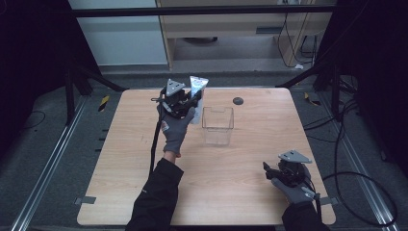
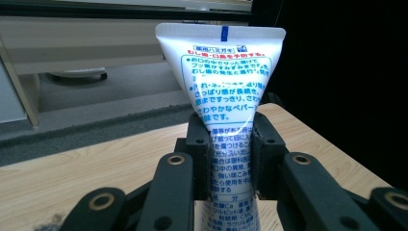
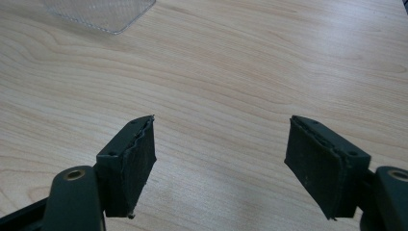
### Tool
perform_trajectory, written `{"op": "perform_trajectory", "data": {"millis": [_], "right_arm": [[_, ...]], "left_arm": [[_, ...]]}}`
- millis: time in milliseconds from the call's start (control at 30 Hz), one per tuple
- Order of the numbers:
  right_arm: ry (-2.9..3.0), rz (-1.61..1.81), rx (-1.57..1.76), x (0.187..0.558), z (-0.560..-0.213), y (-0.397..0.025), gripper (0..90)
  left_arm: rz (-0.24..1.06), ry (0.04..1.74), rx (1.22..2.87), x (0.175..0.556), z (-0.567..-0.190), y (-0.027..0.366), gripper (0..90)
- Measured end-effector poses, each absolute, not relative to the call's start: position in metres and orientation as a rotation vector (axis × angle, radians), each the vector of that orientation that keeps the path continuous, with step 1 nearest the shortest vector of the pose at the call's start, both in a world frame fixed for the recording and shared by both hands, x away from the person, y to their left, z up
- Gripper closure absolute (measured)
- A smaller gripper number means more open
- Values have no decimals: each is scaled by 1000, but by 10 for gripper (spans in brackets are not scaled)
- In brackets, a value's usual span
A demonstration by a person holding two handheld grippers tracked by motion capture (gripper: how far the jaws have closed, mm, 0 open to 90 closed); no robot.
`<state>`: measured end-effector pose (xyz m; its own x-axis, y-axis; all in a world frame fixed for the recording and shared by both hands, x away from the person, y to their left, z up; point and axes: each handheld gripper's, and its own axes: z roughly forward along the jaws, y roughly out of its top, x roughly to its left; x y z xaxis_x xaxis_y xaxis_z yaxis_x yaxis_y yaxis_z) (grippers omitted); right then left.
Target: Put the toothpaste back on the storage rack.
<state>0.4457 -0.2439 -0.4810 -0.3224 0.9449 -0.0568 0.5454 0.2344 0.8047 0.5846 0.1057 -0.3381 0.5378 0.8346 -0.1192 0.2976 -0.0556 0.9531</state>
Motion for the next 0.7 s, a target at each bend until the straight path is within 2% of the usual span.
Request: {"op": "perform_trajectory", "data": {"millis": [700], "right_arm": [[1964, 942, 1364, 446, -482, -243, 255]], "left_arm": [[534, 961, 1621, 607, -358, 67, 728]]}}
